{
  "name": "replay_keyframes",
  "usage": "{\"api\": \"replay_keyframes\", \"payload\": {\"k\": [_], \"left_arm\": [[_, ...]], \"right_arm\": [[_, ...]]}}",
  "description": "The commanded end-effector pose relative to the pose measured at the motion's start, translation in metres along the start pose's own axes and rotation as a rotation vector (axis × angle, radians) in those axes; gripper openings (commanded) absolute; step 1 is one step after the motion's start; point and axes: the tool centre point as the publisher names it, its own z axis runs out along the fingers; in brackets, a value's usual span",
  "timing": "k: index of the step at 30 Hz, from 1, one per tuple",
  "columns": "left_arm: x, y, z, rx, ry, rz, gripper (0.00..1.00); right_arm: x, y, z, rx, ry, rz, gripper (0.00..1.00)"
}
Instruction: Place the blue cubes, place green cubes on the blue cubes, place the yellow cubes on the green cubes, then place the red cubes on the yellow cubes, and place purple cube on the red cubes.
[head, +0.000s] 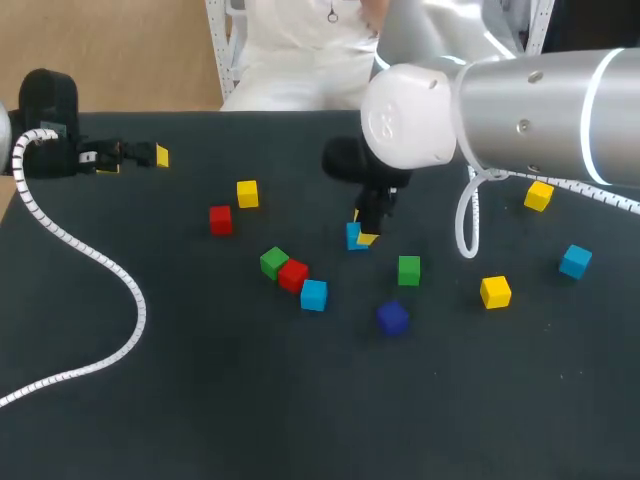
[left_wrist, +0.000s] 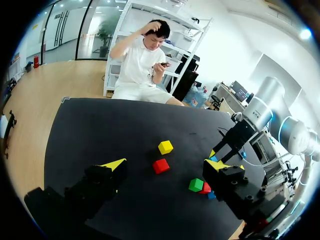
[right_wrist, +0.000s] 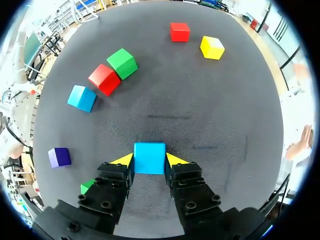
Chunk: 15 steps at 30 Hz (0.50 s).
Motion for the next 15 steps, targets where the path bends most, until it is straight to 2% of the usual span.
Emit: {"api": "replay_keyframes", "payload": {"k": [1, 15], "left_arm": [[-0.0014, -0.0019, -0.0002, -0.01, 0.007, -0.002, 1.0], [-0.0014, -0.0019, -0.0002, -0.01, 0.007, -0.002, 1.0]], "right_arm": [[0.0022, 0.0017, -0.0011, 0.006, -0.004, 0.004, 0.0], [0.0019, 0.0014, 0.0001, 0.003, -0.002, 0.013, 0.0]]}}
